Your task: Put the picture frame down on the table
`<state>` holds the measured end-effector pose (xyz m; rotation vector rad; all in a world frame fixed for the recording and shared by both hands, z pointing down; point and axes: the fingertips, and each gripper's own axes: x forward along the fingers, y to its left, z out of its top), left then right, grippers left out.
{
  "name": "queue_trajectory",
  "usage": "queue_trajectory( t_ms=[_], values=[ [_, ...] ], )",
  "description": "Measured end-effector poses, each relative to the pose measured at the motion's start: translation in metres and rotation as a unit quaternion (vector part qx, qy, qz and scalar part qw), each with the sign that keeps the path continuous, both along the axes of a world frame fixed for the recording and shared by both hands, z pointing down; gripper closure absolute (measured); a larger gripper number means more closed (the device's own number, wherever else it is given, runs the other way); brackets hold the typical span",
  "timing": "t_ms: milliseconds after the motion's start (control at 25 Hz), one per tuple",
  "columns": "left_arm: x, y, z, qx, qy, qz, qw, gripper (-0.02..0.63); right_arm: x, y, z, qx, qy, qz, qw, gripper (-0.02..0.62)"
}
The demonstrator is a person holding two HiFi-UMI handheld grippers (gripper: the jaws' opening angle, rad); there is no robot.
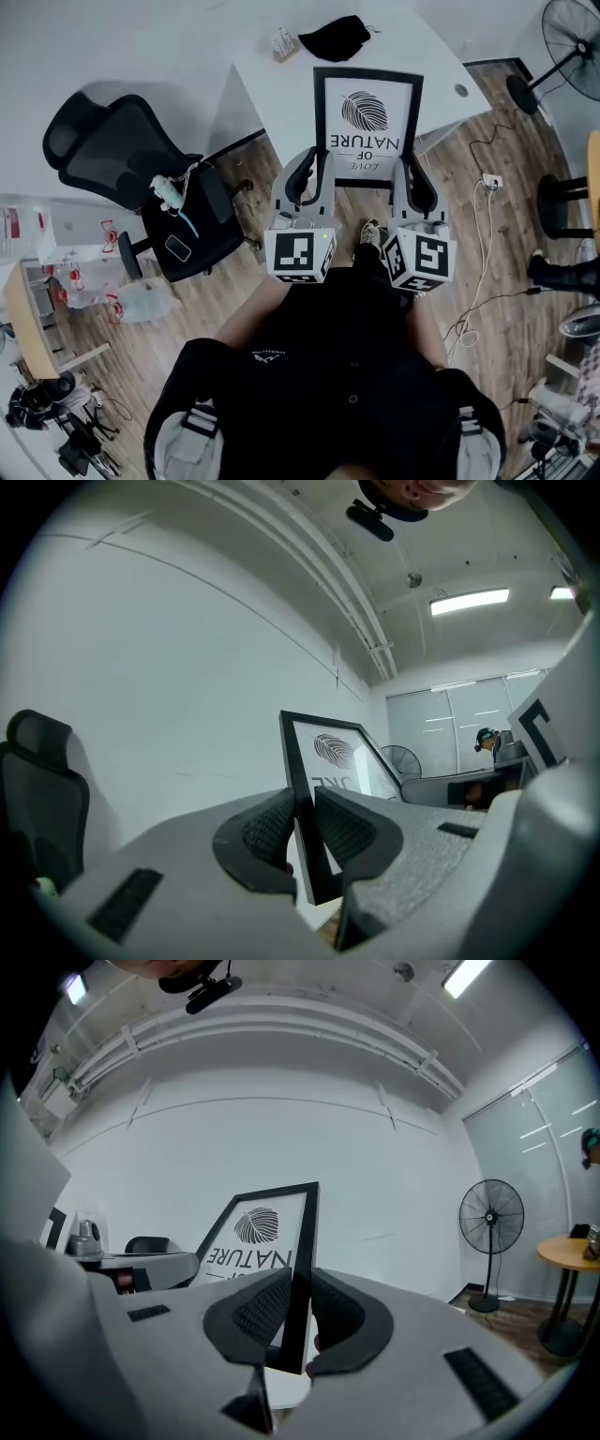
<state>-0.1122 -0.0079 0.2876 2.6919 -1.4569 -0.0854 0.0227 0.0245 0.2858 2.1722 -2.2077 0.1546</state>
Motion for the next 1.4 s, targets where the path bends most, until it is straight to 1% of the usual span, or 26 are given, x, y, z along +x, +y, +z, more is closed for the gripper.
queue_trajectory(
  t_ms=[80,200,440,680,880,1120,1400],
  values=[
    [0.013,-0.013,-0.001,-0.001,-0.002,-0.013,0.9999,0.532,0.015,-0.018,-0.001,0.000,-0.001,-0.012,1.000,0.529],
    [0.043,-0.042,-0.006,-0.003,-0.005,-0.033,0.9995,0.532,0.045,-0.051,-0.005,-0.004,-0.002,-0.031,0.999,0.528],
    [0.079,-0.068,-0.012,-0.002,-0.006,-0.067,0.9977,0.531,0.082,-0.088,-0.010,-0.003,-0.005,-0.067,0.998,0.529],
    [0.107,-0.085,-0.013,-0.002,-0.007,-0.103,0.9947,0.531,0.111,-0.114,-0.011,-0.002,-0.006,-0.103,0.995,0.529],
    [0.138,-0.092,-0.012,0.002,-0.005,-0.118,0.9930,0.531,0.142,-0.126,-0.010,0.001,-0.002,-0.120,0.993,0.529],
    [0.153,-0.106,-0.007,-0.002,-0.008,-0.127,0.9918,0.531,0.157,-0.146,-0.005,-0.006,-0.005,-0.131,0.991,0.529],
    [0.157,-0.116,0.003,-0.009,-0.014,-0.131,0.9912,0.531,0.160,-0.156,0.007,-0.016,-0.010,-0.135,0.991,0.529]
  ],
)
